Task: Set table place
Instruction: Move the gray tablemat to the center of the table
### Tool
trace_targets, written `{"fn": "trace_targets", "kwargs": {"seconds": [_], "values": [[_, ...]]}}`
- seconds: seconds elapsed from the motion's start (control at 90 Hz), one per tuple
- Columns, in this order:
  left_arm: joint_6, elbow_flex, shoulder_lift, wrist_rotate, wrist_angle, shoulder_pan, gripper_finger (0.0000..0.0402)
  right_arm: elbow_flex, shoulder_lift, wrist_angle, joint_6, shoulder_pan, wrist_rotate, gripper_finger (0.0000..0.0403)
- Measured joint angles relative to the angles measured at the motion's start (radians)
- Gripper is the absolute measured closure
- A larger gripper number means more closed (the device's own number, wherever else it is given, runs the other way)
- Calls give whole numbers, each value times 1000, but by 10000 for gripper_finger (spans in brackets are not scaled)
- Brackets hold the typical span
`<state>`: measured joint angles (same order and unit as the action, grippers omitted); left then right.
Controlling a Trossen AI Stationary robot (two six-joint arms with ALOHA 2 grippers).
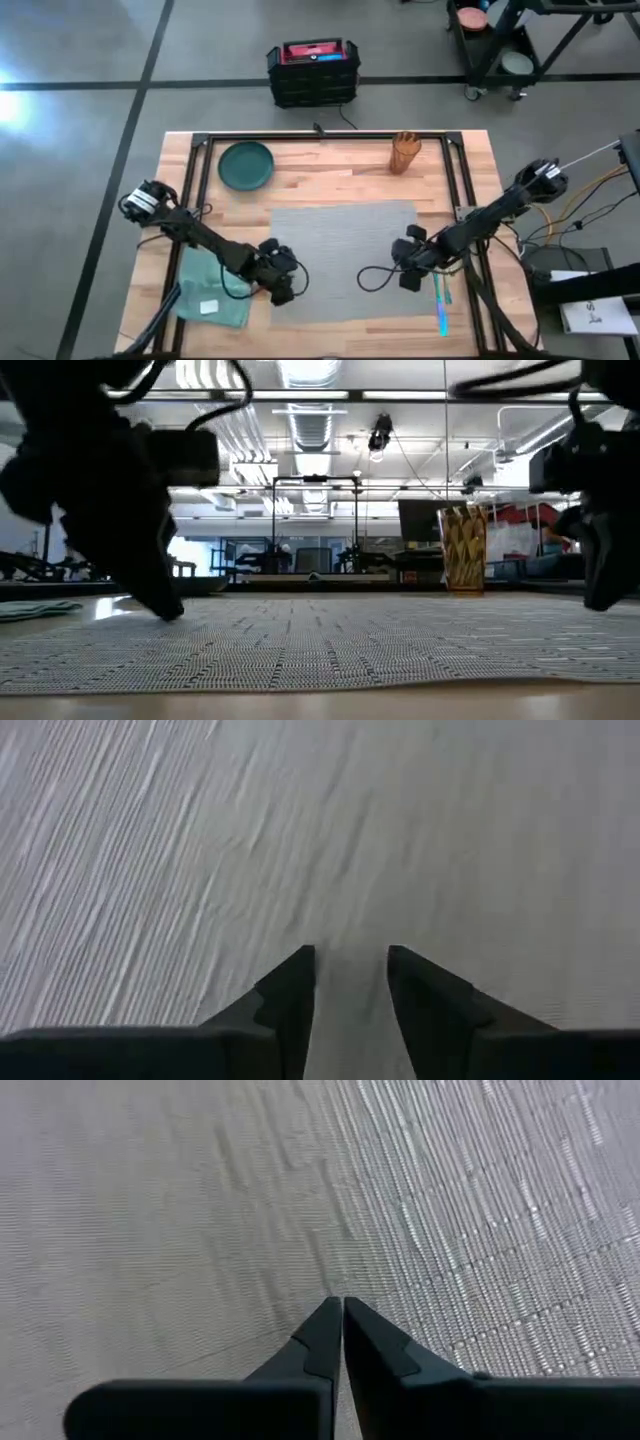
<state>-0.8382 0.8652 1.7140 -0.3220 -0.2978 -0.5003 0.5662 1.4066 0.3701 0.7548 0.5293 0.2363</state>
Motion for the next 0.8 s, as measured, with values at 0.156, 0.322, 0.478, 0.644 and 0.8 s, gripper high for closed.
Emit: {"fn": "trace_targets", "kwargs": {"seconds": [0.156,0.322,0.478,0.644,0.8], "values": [[-17,-9,-6,44,-62,0,316,5,50,-62,-11,0,7,345],[-17,-15,-45,54,-85,0,324,5,49,-102,-40,-12,4,299],[-13,-18,-106,35,-87,1,318,4,30,-93,-97,-39,-8,268],[-13,-17,-142,25,-84,5,308,11,20,-82,-164,-74,-23,246],[-25,-17,-159,24,-80,43,276,20,-4,-80,-214,-122,-103,229]]}}
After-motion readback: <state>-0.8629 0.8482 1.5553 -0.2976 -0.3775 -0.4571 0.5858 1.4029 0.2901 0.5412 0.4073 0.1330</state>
